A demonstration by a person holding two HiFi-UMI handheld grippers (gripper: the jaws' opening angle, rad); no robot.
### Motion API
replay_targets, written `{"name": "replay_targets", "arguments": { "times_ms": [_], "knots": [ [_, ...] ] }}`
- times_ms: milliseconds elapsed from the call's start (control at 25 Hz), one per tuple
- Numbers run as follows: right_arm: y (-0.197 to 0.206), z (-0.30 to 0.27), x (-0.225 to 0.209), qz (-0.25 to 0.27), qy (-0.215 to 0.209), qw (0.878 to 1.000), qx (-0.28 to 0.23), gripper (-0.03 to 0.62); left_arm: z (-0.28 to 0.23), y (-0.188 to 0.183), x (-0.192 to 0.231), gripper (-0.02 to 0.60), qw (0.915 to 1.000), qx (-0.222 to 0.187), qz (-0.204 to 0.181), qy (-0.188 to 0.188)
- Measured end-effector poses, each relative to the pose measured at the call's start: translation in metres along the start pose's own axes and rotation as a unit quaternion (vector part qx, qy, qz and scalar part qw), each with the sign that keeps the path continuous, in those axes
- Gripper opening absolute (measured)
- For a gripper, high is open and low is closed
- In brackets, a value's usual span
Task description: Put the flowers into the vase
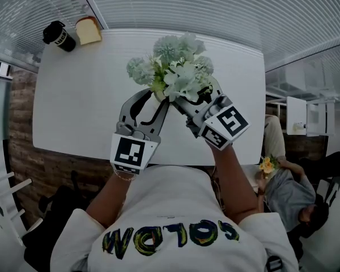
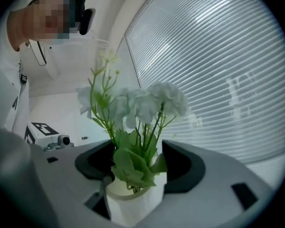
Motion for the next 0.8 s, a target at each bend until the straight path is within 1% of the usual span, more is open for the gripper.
{"name": "replay_targets", "arguments": {
  "times_ms": [320,560,800],
  "knots": [
    [0.005,0.010,-0.013,-0.034,-0.021,0.999,0.005,0.328,-0.013,0.002,-0.006,0.169,1.0000,0.000,0.003,0.000],
    [0.010,0.009,0.007,-0.056,-0.052,0.997,0.004,0.330,0.001,0.005,0.000,0.169,1.0000,-0.006,0.005,-0.003],
    [0.012,0.014,0.024,-0.050,-0.068,0.996,0.012,0.330,0.012,0.003,0.001,0.169,0.9999,-0.010,0.007,-0.005]
  ]
}}
Point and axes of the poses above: the fingertips, and each gripper's own axes: z backward along the fingers, x to its left, y out of its underside, the point moved 2 cm from there along z, backward along the fingers, and after that the axes turned 12 degrees about -z, right-handed, at the moved point
